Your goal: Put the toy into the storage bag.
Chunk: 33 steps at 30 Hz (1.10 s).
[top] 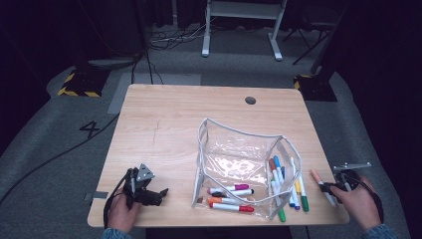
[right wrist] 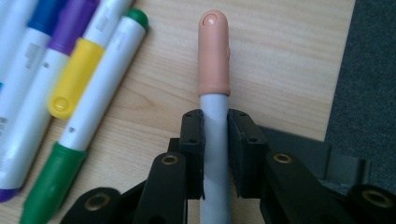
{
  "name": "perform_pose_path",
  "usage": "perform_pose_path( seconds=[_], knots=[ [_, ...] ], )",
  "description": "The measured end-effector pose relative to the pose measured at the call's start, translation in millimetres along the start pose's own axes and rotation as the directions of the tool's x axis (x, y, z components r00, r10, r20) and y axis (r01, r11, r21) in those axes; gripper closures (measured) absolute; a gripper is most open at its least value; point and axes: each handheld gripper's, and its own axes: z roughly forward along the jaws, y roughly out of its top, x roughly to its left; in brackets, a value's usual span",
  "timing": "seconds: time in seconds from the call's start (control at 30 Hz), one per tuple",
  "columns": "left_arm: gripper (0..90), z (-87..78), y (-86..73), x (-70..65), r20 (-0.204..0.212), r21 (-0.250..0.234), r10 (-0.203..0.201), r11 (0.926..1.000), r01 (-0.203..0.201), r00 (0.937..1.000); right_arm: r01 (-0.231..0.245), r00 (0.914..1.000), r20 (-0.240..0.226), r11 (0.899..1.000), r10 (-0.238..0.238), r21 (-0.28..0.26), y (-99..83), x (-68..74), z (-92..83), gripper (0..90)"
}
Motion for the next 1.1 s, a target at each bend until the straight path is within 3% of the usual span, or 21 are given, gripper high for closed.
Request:
perform_pose_path(
  seconds=[0.37, 0.53, 0.8, 1.1],
  knots=[
    [0.0, 0.0, 0.0, 0.0, 0.0, 0.0, 0.0, 1.0, 0.0, 1.0, 0.031, 0.9984, -0.044, 0.996, -0.035, -0.084, 27.8, 15.1, -41.8, 77.2],
    [0.0, -0.1, -0.1, 0.0, -0.002, 0.0, 0.0, 1.0, 0.0, 1.0, 0.083, 0.994, -0.06, 0.989, -0.091, -0.122, 43.1, 27.7, -63.2, 77.2],
    [0.2, -0.8, -0.6, 1.0, -0.008, -0.004, 0.0, 1.0, 0.0, 1.0, 0.186, 0.9749, -0.089, 0.966, -0.204, -0.176, 70.5, 49.8, -94.9, 77.2],
    [0.3, -0.6, -0.7, 1.4, -0.009, -0.006, -0.01, 0.9999, 0.01, 0.9999, 0.271, 0.9409, -0.14, 0.933, -0.308, -0.237, 100.9, 78.7, -126.6, 77.2]
  ],
)
